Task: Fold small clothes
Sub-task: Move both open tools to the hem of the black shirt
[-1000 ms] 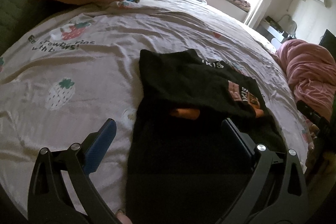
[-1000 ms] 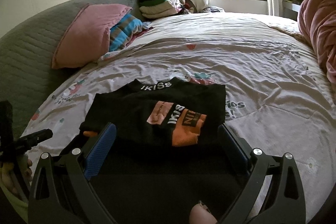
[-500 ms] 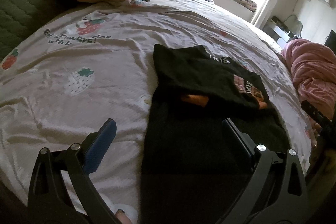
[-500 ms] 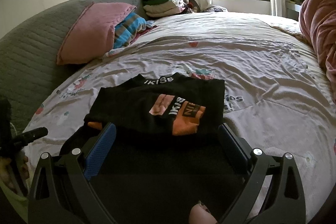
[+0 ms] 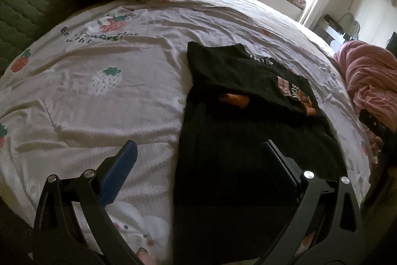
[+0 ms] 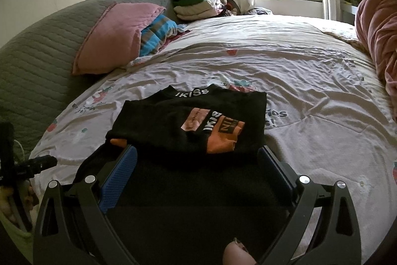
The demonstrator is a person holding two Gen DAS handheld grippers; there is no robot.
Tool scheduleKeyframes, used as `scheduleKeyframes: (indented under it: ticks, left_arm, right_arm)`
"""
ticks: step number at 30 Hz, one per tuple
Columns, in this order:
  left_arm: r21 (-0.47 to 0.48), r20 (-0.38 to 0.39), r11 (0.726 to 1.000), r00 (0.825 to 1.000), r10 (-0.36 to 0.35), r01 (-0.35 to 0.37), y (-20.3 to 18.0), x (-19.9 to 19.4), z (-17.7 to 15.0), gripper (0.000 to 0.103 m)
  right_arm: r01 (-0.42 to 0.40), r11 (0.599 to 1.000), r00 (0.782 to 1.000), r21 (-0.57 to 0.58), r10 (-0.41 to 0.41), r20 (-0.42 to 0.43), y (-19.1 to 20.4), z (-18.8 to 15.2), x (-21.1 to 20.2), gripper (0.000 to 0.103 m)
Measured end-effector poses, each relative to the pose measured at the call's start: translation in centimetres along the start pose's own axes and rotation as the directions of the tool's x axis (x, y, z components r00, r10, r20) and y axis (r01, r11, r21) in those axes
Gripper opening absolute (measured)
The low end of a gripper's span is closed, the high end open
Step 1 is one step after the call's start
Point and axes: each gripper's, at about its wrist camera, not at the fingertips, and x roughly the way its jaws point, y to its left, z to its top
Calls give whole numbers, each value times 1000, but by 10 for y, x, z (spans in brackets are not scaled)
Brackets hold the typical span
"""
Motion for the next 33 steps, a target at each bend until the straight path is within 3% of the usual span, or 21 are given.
scheduleKeyframes:
  ticks: [11,20,25,33]
  left_arm:
    - [8,-39,1000,999,6,-6,-1,-6,-21,92]
    - [22,-89,1000,996,7,-5,-4,-1,-41,56]
    - [15,-121,1000,993,4,-2,-3,2,-50,47]
    - [3,-175,1000,984,-3,4,5,5,-68,43]
  right_arm:
    - [-3,1000,1000,-15,3,-6,-3,-9,-12,97]
    - [-7,1000,1000,-14,6,-21,-9,-23,-19,97]
    - [-13,1000,1000,-25,12,-29,-10,-29,-25,97]
    - [-11,999,999,-40,10,-36,-12,-36,-31,97]
